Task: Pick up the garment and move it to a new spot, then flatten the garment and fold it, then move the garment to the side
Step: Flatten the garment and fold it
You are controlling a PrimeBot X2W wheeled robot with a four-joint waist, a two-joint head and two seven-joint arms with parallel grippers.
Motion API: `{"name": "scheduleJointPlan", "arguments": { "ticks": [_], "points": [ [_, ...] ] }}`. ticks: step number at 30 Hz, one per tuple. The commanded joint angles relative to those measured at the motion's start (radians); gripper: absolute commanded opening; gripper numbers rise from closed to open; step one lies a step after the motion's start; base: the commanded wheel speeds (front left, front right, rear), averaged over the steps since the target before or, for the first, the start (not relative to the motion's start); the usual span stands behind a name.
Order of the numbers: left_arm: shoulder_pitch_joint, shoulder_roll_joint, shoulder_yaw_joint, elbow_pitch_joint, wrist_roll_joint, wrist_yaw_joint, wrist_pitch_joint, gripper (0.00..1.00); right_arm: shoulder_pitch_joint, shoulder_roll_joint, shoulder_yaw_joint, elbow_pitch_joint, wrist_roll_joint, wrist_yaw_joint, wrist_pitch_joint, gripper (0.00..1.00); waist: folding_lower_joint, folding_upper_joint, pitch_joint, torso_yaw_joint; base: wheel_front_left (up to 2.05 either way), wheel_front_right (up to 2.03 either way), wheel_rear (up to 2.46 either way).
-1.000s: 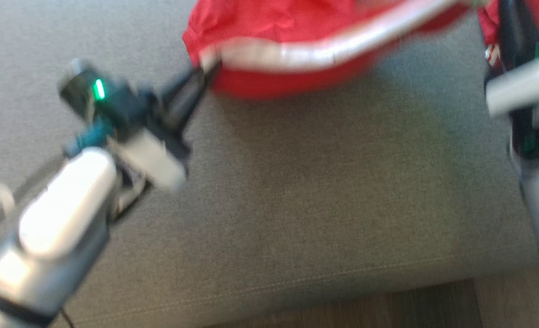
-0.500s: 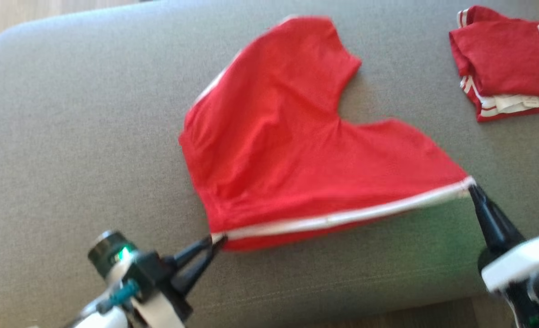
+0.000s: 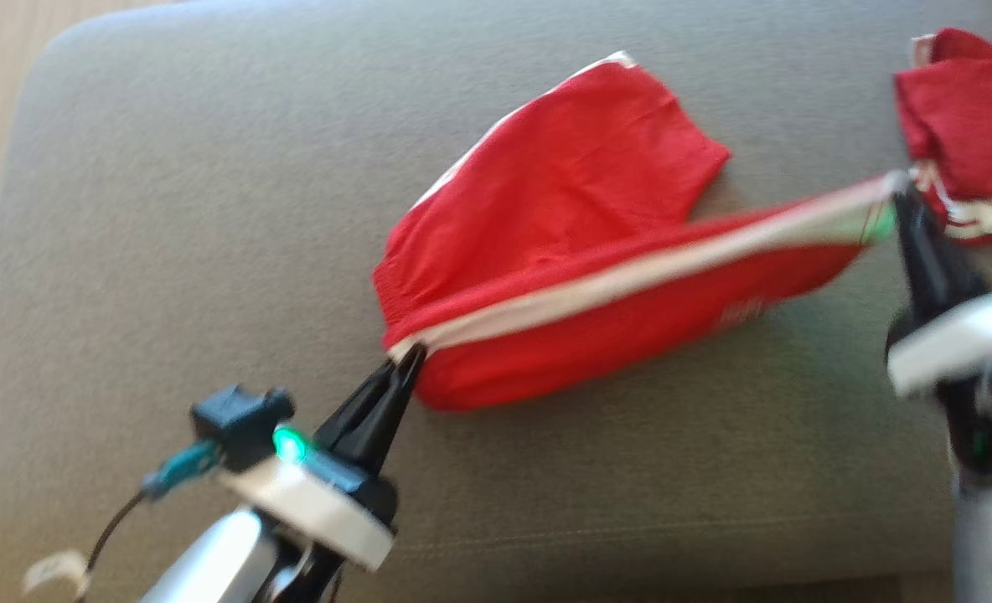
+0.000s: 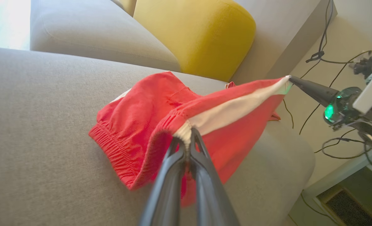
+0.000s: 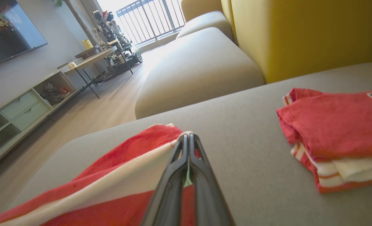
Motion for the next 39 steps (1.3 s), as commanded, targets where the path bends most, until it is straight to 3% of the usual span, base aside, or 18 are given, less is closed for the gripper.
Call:
{"name": "scheduleJointPlan", "arguments": {
  "ticks": [1,6,13,20,27,28,29,30,32,39],
  "points": [
    [-0.108,-0.006,0.011,0.019,-0.050,0.001,-0.002,0.00,-0.132,-0.008,0.004,0.038,-0.054,0.000,-0.027,0.00,0.0000,-0.0001,0.030,0.045,0.00,0.00,0.00],
    [-0.272,-0.098,-0.019,0.134,-0.163,0.000,0.004,0.00,-0.395,-0.039,-0.009,0.266,-0.178,0.000,-0.033,0.00,0.0000,-0.0001,0.091,0.119,0.00,0.00,0.00],
    [-0.418,-0.167,-0.010,0.326,-0.172,0.001,0.000,0.00,-0.680,-0.091,0.068,0.558,-0.267,0.000,-0.038,0.00,0.0000,-0.0001,0.170,0.187,0.00,0.00,0.00],
    [-0.456,-0.209,-0.013,0.431,-0.182,0.000,-0.001,0.00,-0.820,-0.115,0.173,0.781,-0.289,0.000,-0.055,0.00,0.0000,-0.0001,0.203,0.218,0.00,0.00,0.00],
    [-0.484,-0.227,0.005,0.518,-0.146,0.012,-0.004,0.00,-0.912,-0.092,0.253,0.972,-0.252,0.000,-0.141,0.00,0.0000,-0.0001,0.211,0.220,0.00,0.00,0.00],
    [-0.486,-0.231,0.010,0.524,-0.146,0.011,-0.004,0.00,-0.925,-0.088,0.266,0.993,-0.248,0.000,-0.157,0.18,0.0000,-0.0001,0.214,0.218,0.00,0.00,0.00],
    [-0.489,-0.233,0.014,0.528,-0.146,0.011,-0.005,0.00,-0.939,-0.083,0.270,1.013,-0.237,0.000,-0.169,1.00,0.0000,-0.0001,0.219,0.216,0.00,0.00,0.00],
    [-0.494,-0.236,0.018,0.527,-0.143,0.010,-0.005,0.04,-0.954,-0.079,0.270,1.030,-0.225,0.000,-0.184,1.00,0.0000,-0.0001,0.224,0.215,0.00,0.00,0.00],
    [-0.499,-0.239,0.031,0.522,-0.135,0.010,-0.005,1.00,-0.978,-0.073,0.283,1.049,-0.192,0.000,-0.212,1.00,0.0000,-0.0001,0.228,0.213,0.00,0.00,0.00],
    [-0.407,-0.252,0.160,0.393,-0.045,0.064,-0.005,1.00,-0.946,-0.145,0.363,1.067,-0.039,0.000,-0.208,1.00,0.0000,-0.0001,0.205,0.202,0.00,0.00,0.00]
  ]
}}
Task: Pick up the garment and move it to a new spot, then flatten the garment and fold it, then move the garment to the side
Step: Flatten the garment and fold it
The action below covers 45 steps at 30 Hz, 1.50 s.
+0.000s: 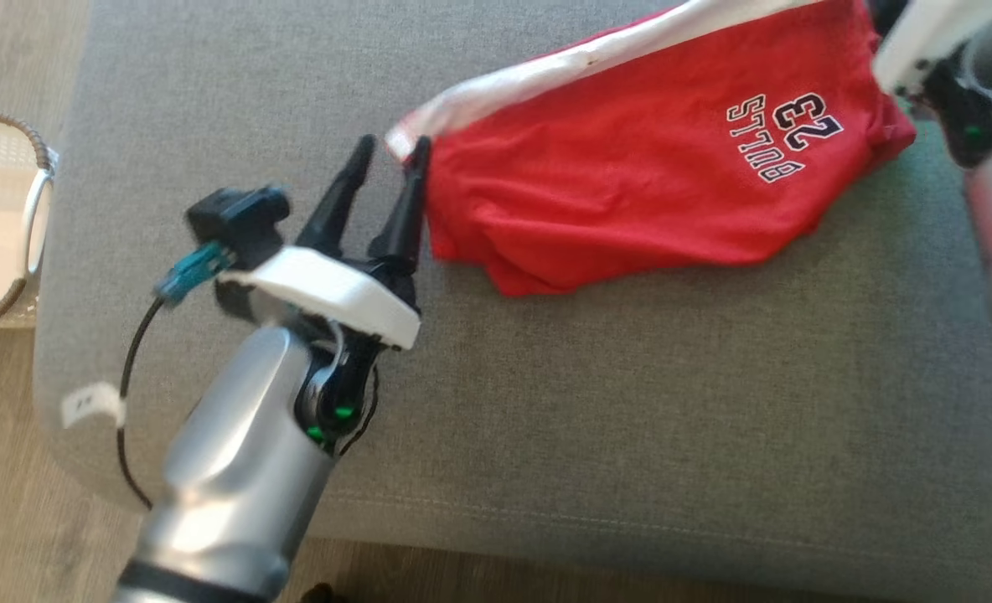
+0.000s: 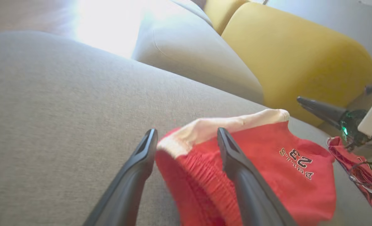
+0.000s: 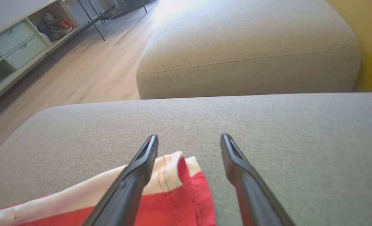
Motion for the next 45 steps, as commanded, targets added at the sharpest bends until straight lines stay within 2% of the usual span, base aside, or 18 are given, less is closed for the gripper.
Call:
{"name": "scheduleJointPlan", "arguments": {
  "ticks": [1,6,11,16,19,23,28,32,35,38,41,45],
  "points": [
    [0.038,0.016,0.059,-0.059,0.033,0.019,-0.012,1.00,0.017,-0.004,0.015,-0.025,0.028,0.000,0.004,1.00,0.0000,0.0000,-0.007,-0.002,0.00,0.00,0.00],
    [0.192,-0.013,0.142,-0.252,0.195,0.099,-0.012,1.00,0.094,-0.053,0.069,-0.023,0.121,0.000,0.042,1.00,0.0000,0.0000,-0.010,0.021,0.00,0.00,0.00],
    [0.308,-0.029,0.157,-0.411,0.359,0.155,-0.012,1.00,0.142,-0.099,0.127,-0.015,0.169,0.000,0.081,1.00,0.0000,0.0000,-0.002,0.062,0.00,0.00,0.00],
    [0.407,-0.034,0.163,-0.526,0.505,0.203,-0.012,1.00,0.160,-0.133,0.154,0.057,0.174,0.000,0.105,1.00,0.0000,0.0000,-0.008,0.103,0.00,0.00,0.00],
    [0.463,-0.035,0.161,-0.556,0.564,0.222,-0.012,1.00,0.169,-0.132,0.157,0.107,0.181,0.000,0.120,0.00,0.0000,0.0000,-0.022,0.117,0.00,0.00,0.00],
    [0.510,-0.036,0.168,-0.558,0.594,0.229,-0.012,1.00,0.183,-0.125,0.147,0.136,0.206,0.000,0.118,0.00,0.0000,0.0000,-0.048,0.115,0.00,0.00,0.00],
    [0.564,-0.036,0.197,-0.565,0.610,0.236,-0.012,1.00,0.213,-0.129,0.134,0.137,0.240,0.000,0.065,0.00,0.0000,0.0000,-0.113,0.068,0.00,0.00,0.00],
    [0.584,-0.034,0.212,-0.569,0.623,0.223,-0.012,1.00,0.226,-0.189,0.133,0.129,0.250,0.000,0.043,0.00,0.0000,0.0000,-0.157,0.026,0.00,0.00,0.00],
    [0.599,-0.034,0.217,-0.570,0.632,0.216,-0.012,1.00,0.219,-0.267,0.136,0.129,0.240,0.000,0.032,0.00,0.0000,0.0000,-0.193,-0.001,0.00,0.00,0.00],
    [0.615,-0.035,0.217,-0.567,0.633,0.214,-0.012,1.00,0.200,-0.303,0.155,0.129,0.210,0.000,0.030,0.00,0.0000,0.0000,-0.217,-0.017,0.00,0.00,0.00],
    [0.623,-0.035,0.220,-0.566,0.630,0.210,-0.012,1.00,0.167,-0.294,0.167,0.124,0.192,0.000,0.042,0.00,0.0000,0.0000,-0.229,-0.033,0.00,0.00,0.00],
    [0.631,-0.036,0.220,-0.560,0.624,0.207,-0.012,1.00,0.135,-0.220,0.189,0.098,0.181,0.000,0.059,0.00,0.0000,0.0000,-0.249,-0.059,0.00,0.00,0.00]
  ]
}}
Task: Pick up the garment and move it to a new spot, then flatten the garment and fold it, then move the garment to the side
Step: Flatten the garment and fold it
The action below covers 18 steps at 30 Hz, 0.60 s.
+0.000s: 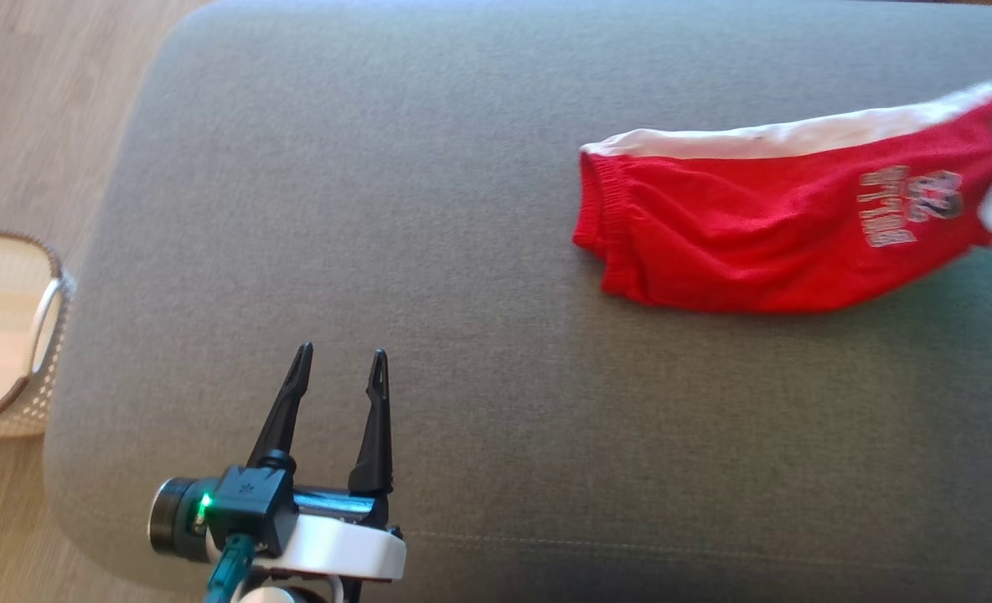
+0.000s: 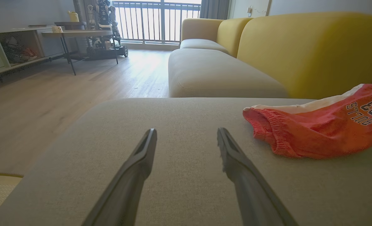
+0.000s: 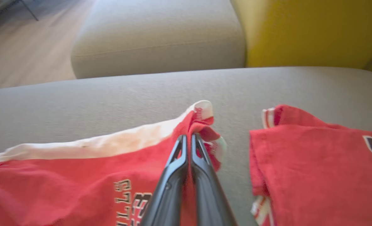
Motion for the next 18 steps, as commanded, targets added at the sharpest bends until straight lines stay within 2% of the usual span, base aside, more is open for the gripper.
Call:
{"name": "scheduleJointPlan", "arguments": {
  "ticks": [1,9,10,11,18],
  "points": [
    [-0.018,0.000,0.037,-0.030,0.000,-0.004,-0.005,1.00,-0.026,0.035,0.024,-0.045,-0.009,0.000,0.006,0.00,0.0000,-0.0001,-0.016,-0.018,0.00,0.00,0.00],
    [-0.017,-0.001,0.026,-0.021,0.002,-0.007,-0.005,1.00,-0.058,0.226,0.091,-0.127,0.003,0.000,0.055,0.00,0.0000,-0.0001,-0.054,-0.034,0.00,0.00,0.00],
    [-0.017,-0.001,0.026,-0.021,0.002,-0.007,-0.005,1.00,-0.058,0.226,0.091,-0.127,0.003,0.000,0.055,0.00,0.0000,-0.0001,-0.054,-0.034,0.00,0.00,0.00],
    [-0.017,-0.001,0.023,-0.020,0.002,-0.008,-0.005,1.00,-0.057,0.272,0.109,-0.133,0.004,0.000,0.065,0.00,0.0000,-0.0001,-0.061,-0.030,0.00,0.00,0.00],
    [-0.012,-0.001,0.009,-0.013,0.001,-0.015,-0.005,1.00,-0.049,0.384,0.161,-0.083,-0.005,0.000,0.100,0.00,0.0000,-0.0001,-0.081,0.003,0.00,0.00,0.00]
  ]
}}
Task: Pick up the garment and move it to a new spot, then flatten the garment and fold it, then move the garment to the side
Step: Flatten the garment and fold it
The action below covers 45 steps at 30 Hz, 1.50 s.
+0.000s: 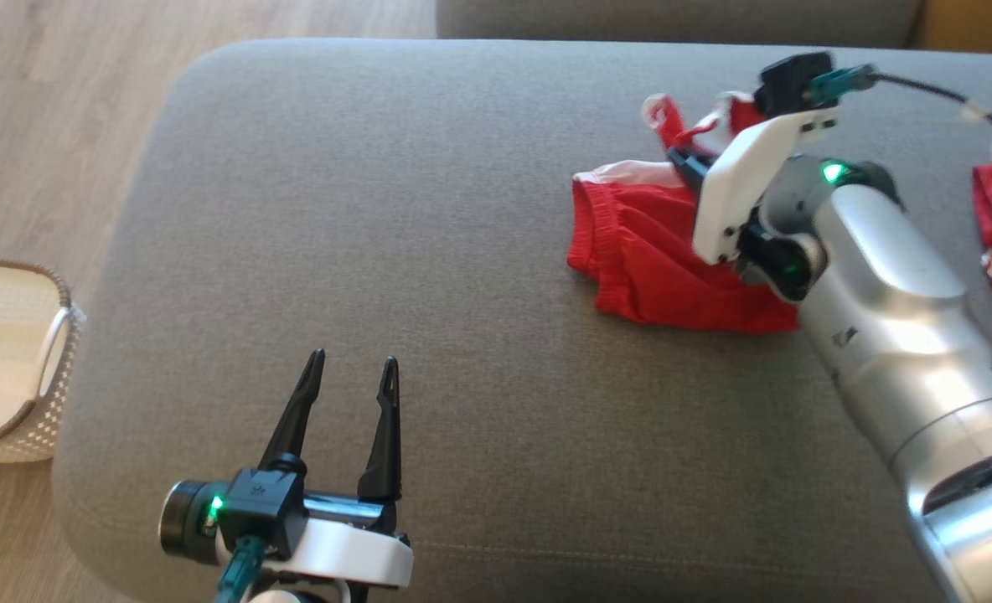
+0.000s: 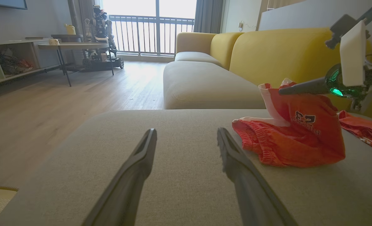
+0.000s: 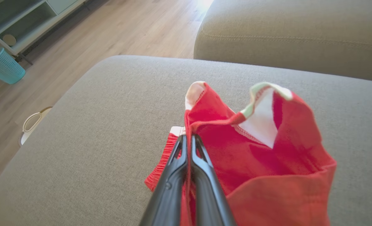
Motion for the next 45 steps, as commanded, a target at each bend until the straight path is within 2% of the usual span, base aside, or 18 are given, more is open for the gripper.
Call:
{"name": "scheduleJointPlan", "arguments": {
  "ticks": [1,10,12,13,17,20,22,26,28,29,30,33,37,45],
  "points": [
    [-0.013,-0.001,0.020,-0.025,0.000,-0.003,-0.005,1.00,-0.028,0.030,0.014,-0.013,-0.006,0.000,0.007,0.00,0.0000,-0.0001,-0.007,0.012,0.00,0.00,0.00],
    [-0.006,-0.001,0.010,-0.024,-0.011,0.002,-0.005,1.00,-0.024,0.067,0.057,0.016,0.019,0.000,0.021,0.00,0.0000,-0.0001,-0.016,0.023,0.00,0.00,0.00],
    [-0.006,-0.001,0.007,-0.023,-0.013,0.001,-0.005,1.00,-0.011,0.069,0.075,-0.021,0.055,0.000,0.023,0.31,0.0000,-0.0001,-0.020,0.016,0.00,0.00,0.00],
    [-0.006,-0.001,0.005,-0.021,-0.013,0.001,-0.005,1.00,-0.001,0.069,0.091,-0.050,0.081,0.000,0.025,1.00,0.0000,-0.0001,-0.024,0.012,0.00,0.00,0.00],
    [-0.004,-0.002,-0.001,-0.012,-0.014,0.002,-0.005,1.00,0.024,0.070,0.139,-0.138,0.155,0.000,-0.002,1.00,0.0000,-0.0001,-0.043,-0.004,0.00,0.00,0.00],
    [0.003,-0.002,-0.001,-0.012,-0.012,0.004,-0.005,1.00,0.025,0.061,0.144,-0.165,0.149,0.000,-0.051,1.00,0.0000,-0.0001,-0.056,-0.012,0.00,0.00,0.00],
    [0.009,-0.002,0.000,-0.013,-0.010,0.004,-0.005,1.00,0.032,0.015,0.140,-0.182,0.134,0.000,-0.083,1.00,0.0000,-0.0001,-0.063,-0.012,0.00,0.00,0.00],
    [0.020,-0.002,-0.002,-0.018,-0.011,0.004,-0.005,1.00,0.058,-0.141,0.114,-0.166,0.033,0.000,-0.186,1.00,0.0000,-0.0001,-0.076,0.002,0.00,0.00,0.00],
    [0.024,-0.002,-0.003,-0.023,-0.012,0.006,-0.005,1.00,0.090,-0.193,0.075,-0.139,0.003,0.000,-0.232,1.00,0.0000,-0.0001,-0.079,0.013,0.00,0.00,0.00],
    [0.026,-0.002,-0.005,-0.026,-0.012,0.006,-0.005,1.00,0.107,-0.214,0.062,-0.126,-0.017,0.000,-0.254,0.58,0.0000,-0.0001,-0.079,0.018,0.00,0.00,0.00],
    [0.028,-0.002,-0.007,-0.028,-0.013,0.007,-0.005,1.00,0.124,-0.233,0.050,-0.112,-0.042,0.000,-0.279,0.00,0.0000,-0.0001,-0.079,0.024,0.00,0.00,0.00],
    [0.032,-0.002,-0.014,-0.032,-0.015,0.007,-0.005,1.00,0.179,-0.241,0.009,-0.077,-0.093,0.000,-0.354,0.00,0.0000,-0.0001,-0.079,0.041,0.00,0.00,0.00],
    [0.031,-0.002,-0.025,-0.034,-0.016,0.005,-0.005,1.00,0.225,-0.192,-0.034,-0.040,-0.157,0.000,-0.428,0.00,0.0000,-0.0001,-0.072,0.064,0.00,0.00,0.00],
    [0.010,-0.002,-0.036,-0.033,-0.006,-0.004,-0.005,1.00,0.224,-0.096,-0.094,0.061,-0.295,0.000,-0.461,0.00,0.0000,-0.0001,-0.039,0.125,0.00,0.00,0.00]
  ]
}}
